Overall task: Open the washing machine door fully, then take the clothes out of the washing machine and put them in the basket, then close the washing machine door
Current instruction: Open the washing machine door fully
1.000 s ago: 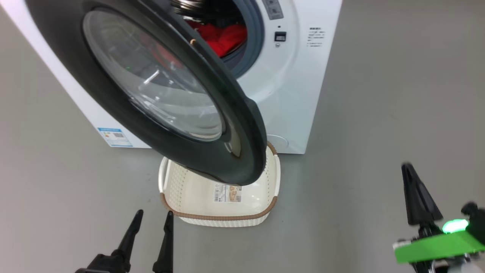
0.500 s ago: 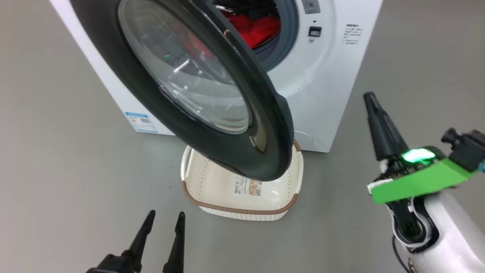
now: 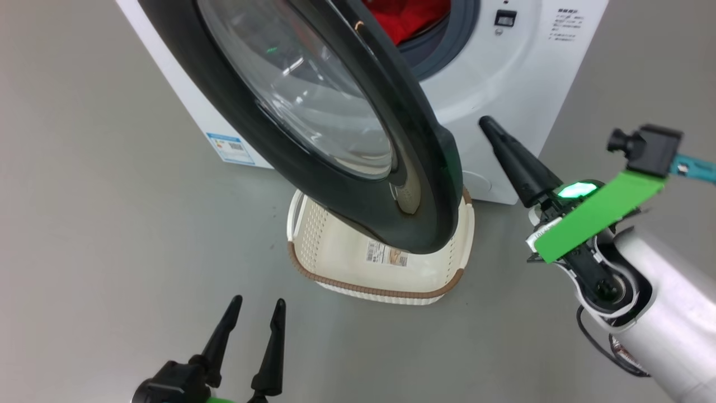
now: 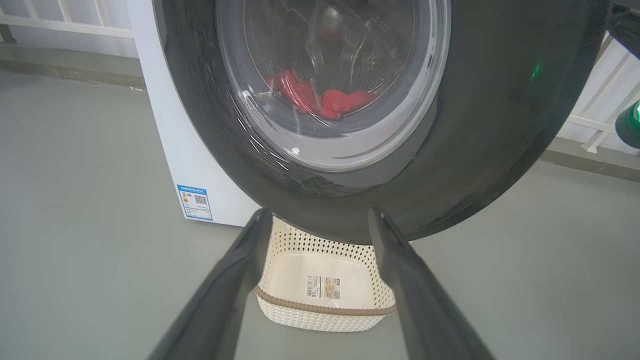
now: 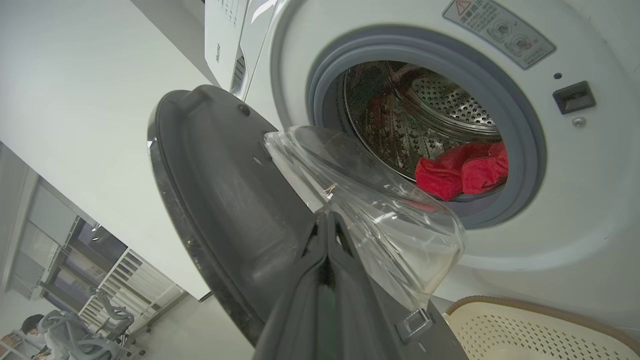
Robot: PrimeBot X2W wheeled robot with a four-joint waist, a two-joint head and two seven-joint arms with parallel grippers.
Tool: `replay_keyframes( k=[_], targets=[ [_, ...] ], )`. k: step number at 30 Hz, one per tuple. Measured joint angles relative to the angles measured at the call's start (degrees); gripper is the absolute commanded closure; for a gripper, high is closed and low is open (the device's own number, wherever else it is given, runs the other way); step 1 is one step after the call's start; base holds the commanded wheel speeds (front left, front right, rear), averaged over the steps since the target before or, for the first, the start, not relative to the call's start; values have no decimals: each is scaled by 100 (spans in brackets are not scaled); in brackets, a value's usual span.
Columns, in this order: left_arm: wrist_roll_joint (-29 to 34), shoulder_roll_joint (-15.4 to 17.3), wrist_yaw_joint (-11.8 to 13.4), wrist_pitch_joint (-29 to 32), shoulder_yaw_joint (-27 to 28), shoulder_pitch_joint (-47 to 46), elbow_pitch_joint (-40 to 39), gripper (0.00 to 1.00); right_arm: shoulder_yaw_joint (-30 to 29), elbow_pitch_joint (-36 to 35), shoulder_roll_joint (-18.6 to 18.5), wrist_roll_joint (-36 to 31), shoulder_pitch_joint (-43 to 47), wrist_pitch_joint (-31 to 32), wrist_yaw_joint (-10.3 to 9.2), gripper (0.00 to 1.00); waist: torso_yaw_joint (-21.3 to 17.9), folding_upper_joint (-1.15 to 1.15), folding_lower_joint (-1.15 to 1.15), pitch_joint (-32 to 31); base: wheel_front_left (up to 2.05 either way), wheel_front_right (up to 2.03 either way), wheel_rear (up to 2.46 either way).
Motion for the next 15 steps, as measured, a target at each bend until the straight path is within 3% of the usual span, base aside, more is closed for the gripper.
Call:
replay_keyframes(
  k=[5, 15],
  targets=[
    [-86, -2, 5, -1, -86, -71, -2, 0, 368, 5, -242, 748, -409, 637, 0, 100, 89, 0, 0, 171, 0, 0, 0],
    [-159, -5, 48, -1, -178, -191, -9, 0, 420, 420, -316, 1725, -693, 2201, 0, 100, 233, 0, 0, 382, 0, 0, 0]
  ],
)
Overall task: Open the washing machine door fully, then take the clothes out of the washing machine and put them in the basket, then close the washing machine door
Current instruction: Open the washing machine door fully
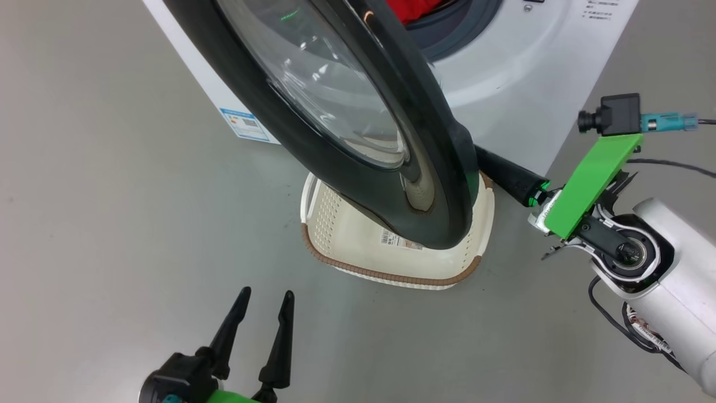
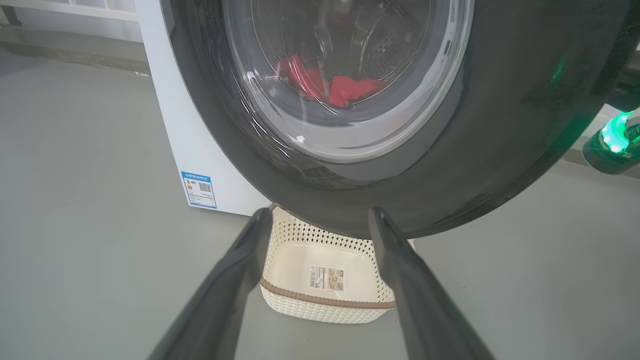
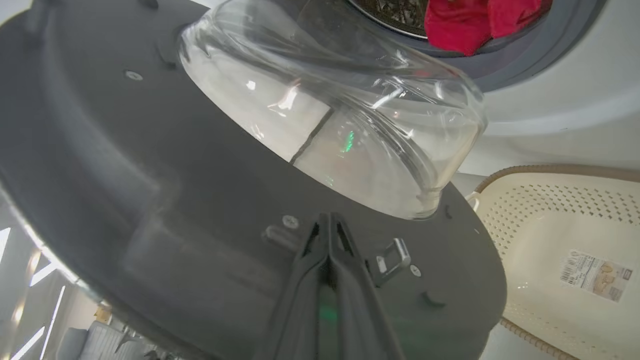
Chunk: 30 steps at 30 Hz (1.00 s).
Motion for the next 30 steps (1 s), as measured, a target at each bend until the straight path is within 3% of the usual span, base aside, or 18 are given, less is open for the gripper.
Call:
replay_keyframes(
  k=[9, 30],
  targets=[
    [-91, 0, 58, 1, -104, -47, 13, 0, -88, 116, 131, 76, 113, 806, -5, 100, 210, 0, 0, -92, 0, 0, 0],
    [-20, 4, 267, 0, 109, 346, 132, 0, 101, -24, 906, -335, 727, 1206, -7, 100, 867, 0, 0, -679, 0, 0, 0]
  ],
)
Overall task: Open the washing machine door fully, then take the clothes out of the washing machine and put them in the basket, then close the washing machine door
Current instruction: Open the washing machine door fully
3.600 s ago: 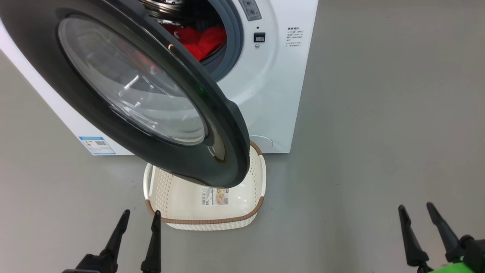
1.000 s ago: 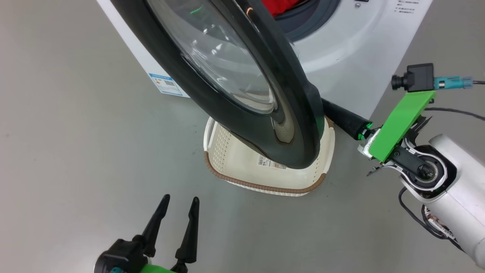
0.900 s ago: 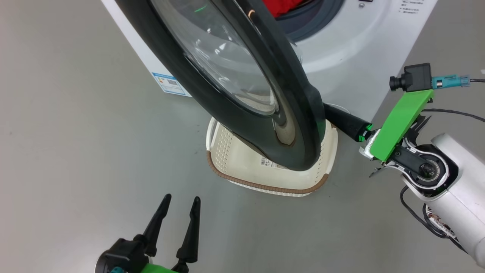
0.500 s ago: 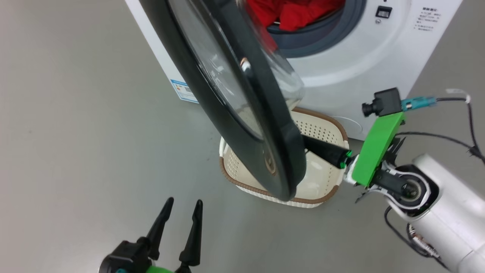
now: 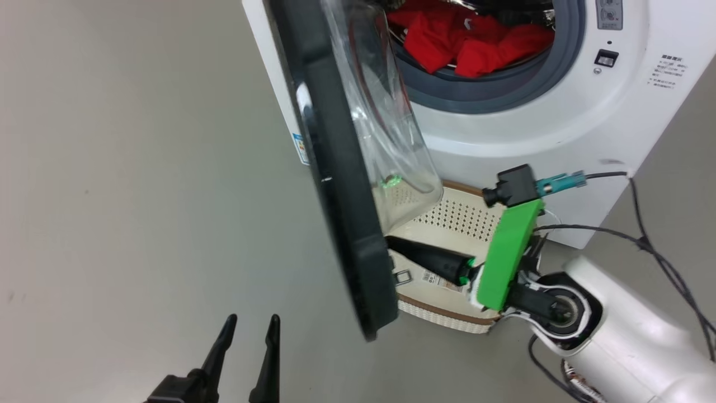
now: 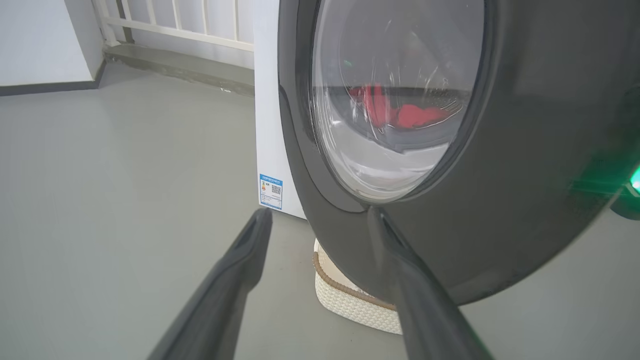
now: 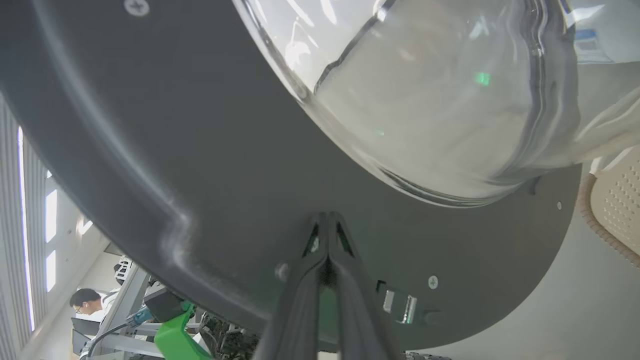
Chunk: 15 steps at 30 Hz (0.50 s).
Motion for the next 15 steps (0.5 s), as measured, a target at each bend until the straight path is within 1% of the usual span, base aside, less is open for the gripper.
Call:
replay_keyframes(
  k=[7, 15],
  targets=[
    [1, 0, 91, 1, 118, 82, -81, 0, 37, 20, 230, -43, -1, 67, 0, 100, 46, 0, 0, -67, 0, 0, 0],
    [10, 0, 104, 1, 148, 105, -152, 0, 58, 59, 443, -59, -2, 89, 0, 100, 54, 0, 0, -108, 0, 0, 0]
  ],
)
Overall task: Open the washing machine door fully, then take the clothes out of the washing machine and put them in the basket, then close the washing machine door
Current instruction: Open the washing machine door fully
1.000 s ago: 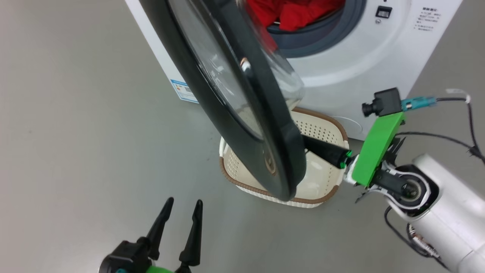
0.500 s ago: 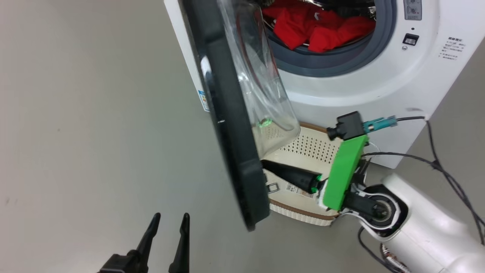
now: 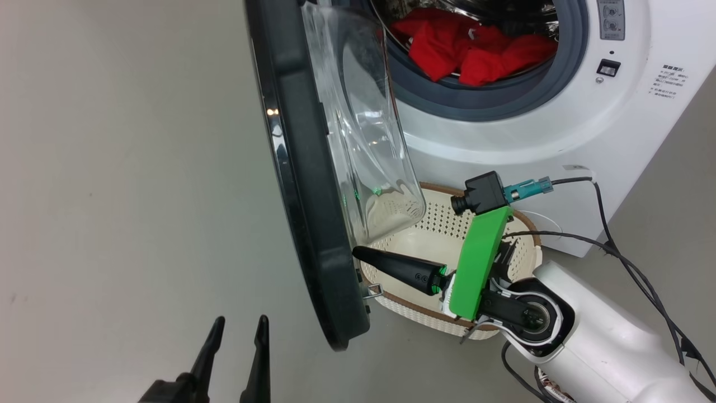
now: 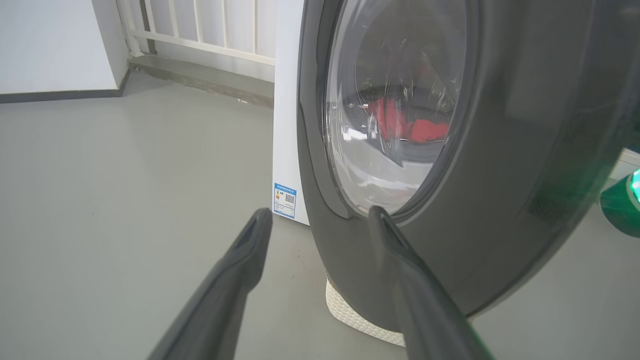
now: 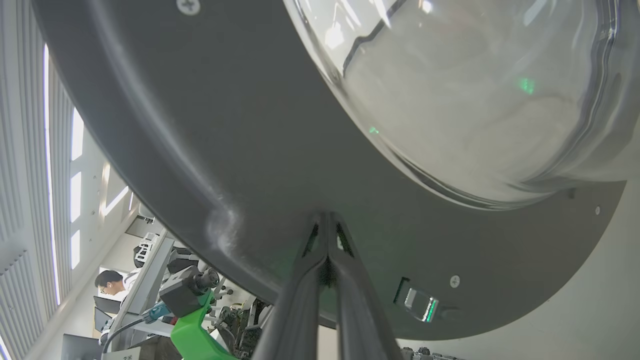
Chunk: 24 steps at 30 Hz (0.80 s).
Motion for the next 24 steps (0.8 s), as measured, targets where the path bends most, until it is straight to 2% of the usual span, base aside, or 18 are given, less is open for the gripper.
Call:
replay_keyframes(
  k=[9, 10, 14, 15, 17, 24],
  targets=[
    [54, 1, -2, 0, 15, 103, -3, 0, -24, -14, 30, -192, 138, -252, 1, 100, -27, 0, 0, -123, 0, 0, 0],
    [64, 0, -4, 0, 16, 103, -2, 0, -25, -13, 24, -205, 181, -302, 1, 96, -31, 0, 0, -139, 0, 0, 0],
    [83, 1, -22, 0, 22, 105, 5, 0, -26, 0, -21, -236, 319, -469, 1, 55, -47, 0, 0, -188, 0, 0, 0],
    [83, 1, -27, 0, 24, 105, 9, 0, -25, 7, -35, -238, 352, -495, 1, 41, -52, 0, 0, -196, 0, 0, 0],
    [85, 1, -58, 0, 31, 105, 16, 0, -33, 35, -73, -241, 410, -602, 1, 0, -62, 0, 0, -215, 0, 0, 0],
    [103, 2, -149, 0, 48, 105, 113, 0, -59, 79, -245, -241, 747, -920, 1, 0, -103, 0, 0, -306, 0, 0, 0]
  ],
)
